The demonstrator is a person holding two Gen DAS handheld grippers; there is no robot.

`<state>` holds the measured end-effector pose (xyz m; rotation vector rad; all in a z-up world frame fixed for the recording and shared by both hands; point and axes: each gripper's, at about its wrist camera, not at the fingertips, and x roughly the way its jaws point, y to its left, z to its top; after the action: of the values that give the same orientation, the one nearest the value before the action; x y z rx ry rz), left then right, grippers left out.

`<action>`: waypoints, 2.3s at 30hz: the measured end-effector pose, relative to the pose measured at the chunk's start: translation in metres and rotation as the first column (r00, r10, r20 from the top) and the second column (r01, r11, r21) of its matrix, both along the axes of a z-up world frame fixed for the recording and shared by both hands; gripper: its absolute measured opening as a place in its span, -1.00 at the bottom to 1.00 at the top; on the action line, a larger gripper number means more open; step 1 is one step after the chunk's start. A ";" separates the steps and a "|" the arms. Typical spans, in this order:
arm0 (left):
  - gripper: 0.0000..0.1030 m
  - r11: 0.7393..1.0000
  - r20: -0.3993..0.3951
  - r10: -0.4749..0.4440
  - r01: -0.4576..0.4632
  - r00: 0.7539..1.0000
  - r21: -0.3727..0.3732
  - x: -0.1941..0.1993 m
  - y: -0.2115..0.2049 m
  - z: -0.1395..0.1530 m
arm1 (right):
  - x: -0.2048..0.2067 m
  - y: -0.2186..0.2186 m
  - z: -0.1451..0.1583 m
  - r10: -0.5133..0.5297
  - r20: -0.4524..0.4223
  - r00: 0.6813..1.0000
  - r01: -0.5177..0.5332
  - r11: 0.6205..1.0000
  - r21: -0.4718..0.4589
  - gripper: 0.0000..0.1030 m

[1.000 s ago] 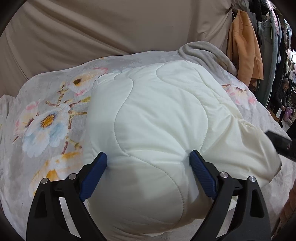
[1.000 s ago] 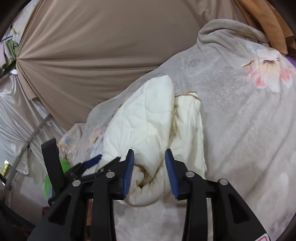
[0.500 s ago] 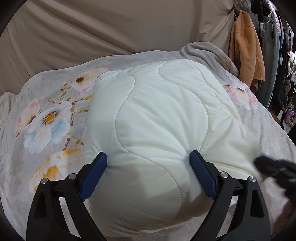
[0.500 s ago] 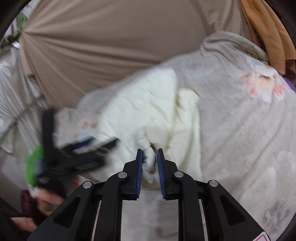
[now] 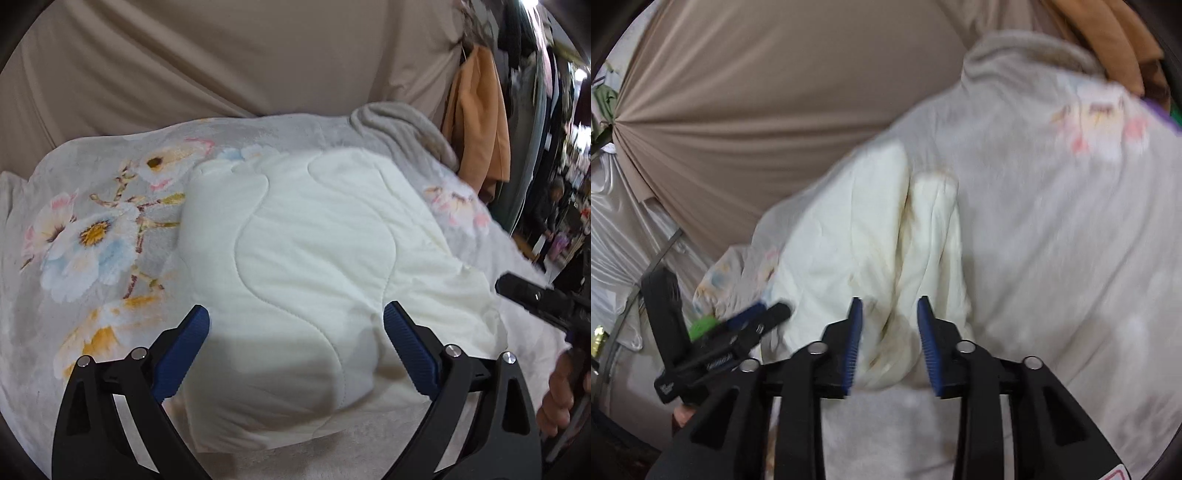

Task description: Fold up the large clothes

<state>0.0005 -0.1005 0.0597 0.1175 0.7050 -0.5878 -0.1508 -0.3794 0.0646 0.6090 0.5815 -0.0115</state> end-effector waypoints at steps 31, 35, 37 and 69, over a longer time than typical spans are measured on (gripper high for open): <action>0.91 0.980 -0.350 0.020 -0.087 0.937 -0.177 0.091 0.040 -0.048 | 0.121 -0.012 -0.079 0.194 -0.196 0.961 -0.135 0.951 0.279 0.45; 0.91 0.976 -0.373 -0.001 -0.080 0.928 -0.202 0.096 0.032 -0.053 | 0.129 -0.007 -0.079 0.208 -0.192 0.959 -0.152 0.951 0.269 0.39; 0.91 0.983 -0.345 -0.010 -0.055 0.939 -0.178 0.092 0.024 -0.047 | 0.129 -0.006 -0.076 0.212 -0.181 0.960 -0.161 0.952 0.260 0.09; 0.19 0.984 0.464 0.021 0.064 0.886 -0.167 0.007 0.116 0.175 | 0.104 0.111 0.162 0.158 0.351 0.923 -0.129 0.986 -0.106 -0.56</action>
<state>0.0073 0.0158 0.2346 0.0949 0.1816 -0.6125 -0.0467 -0.2685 0.2266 0.4728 0.2672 0.2104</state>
